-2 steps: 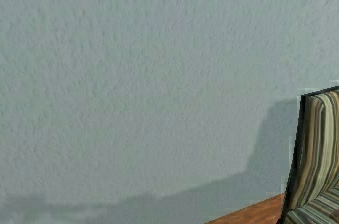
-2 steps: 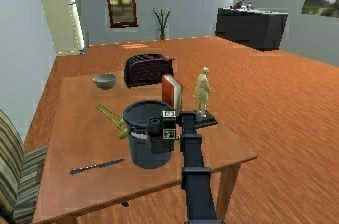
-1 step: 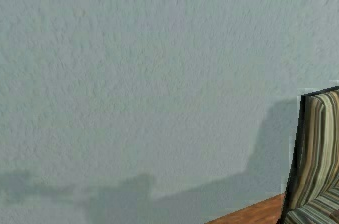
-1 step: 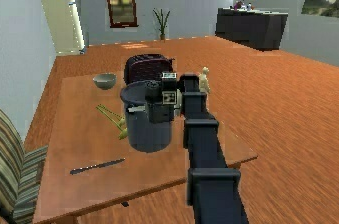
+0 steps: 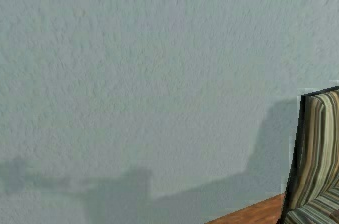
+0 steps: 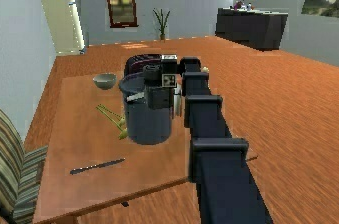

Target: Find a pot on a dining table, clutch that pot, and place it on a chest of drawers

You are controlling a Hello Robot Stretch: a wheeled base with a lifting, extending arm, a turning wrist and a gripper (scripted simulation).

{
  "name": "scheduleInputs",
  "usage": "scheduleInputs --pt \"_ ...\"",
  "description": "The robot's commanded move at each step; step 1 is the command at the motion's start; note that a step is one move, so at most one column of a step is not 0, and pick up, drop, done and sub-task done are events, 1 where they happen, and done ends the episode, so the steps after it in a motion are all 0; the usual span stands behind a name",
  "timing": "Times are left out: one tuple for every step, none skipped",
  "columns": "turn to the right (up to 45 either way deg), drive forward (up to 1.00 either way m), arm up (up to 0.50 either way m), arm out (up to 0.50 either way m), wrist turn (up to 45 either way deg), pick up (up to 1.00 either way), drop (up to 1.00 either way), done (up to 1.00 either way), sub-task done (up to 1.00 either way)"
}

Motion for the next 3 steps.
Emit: scheduleInputs --pt "0.0 0.00 0.00 0.00 -45.0 0.00 0.00 0.00 0.00" --pt "0.0 0.00 0.00 0.00 -45.0 0.00 0.00 0.00 0.00" --pt "0.0 0.00 0.00 0.00 -24.0 0.00 0.00 0.00 0.00"
